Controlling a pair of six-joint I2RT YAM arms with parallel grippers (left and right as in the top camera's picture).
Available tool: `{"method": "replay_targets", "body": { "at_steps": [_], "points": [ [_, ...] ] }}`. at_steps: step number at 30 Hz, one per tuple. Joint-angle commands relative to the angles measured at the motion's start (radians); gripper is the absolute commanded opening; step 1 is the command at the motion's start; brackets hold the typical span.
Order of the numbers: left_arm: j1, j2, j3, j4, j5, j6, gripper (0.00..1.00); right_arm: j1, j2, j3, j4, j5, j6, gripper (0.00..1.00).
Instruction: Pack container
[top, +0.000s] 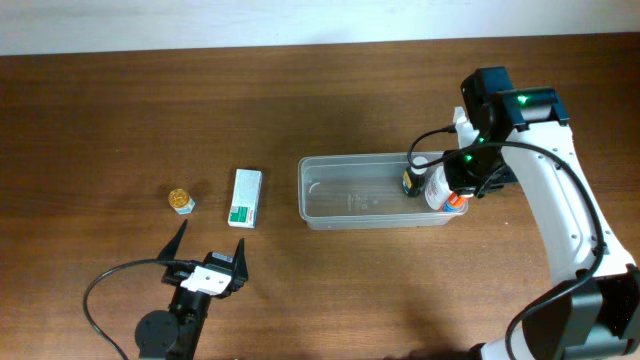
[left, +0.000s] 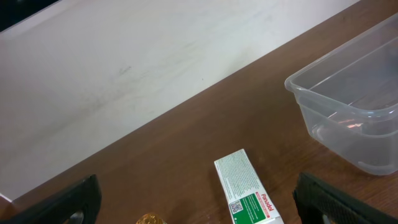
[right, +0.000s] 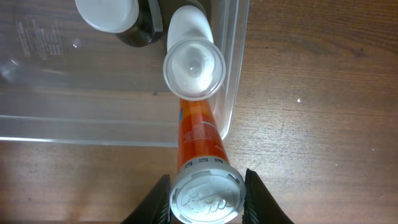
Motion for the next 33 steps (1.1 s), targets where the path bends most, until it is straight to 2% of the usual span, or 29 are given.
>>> {"method": "replay_targets", "body": {
  "at_steps": [1, 33],
  "points": [
    [0.006, -0.009, -0.002, -0.005, 0.014, 0.006, 0.99, 0.011, 0.005, 0.023, 0.005, 0.024, 0.013, 0.24],
    [0.006, -0.009, -0.002, -0.005, 0.014, 0.005, 0.99, 0.011, 0.005, -0.055, 0.072, -0.021, 0.035, 0.24]
  ]
}}
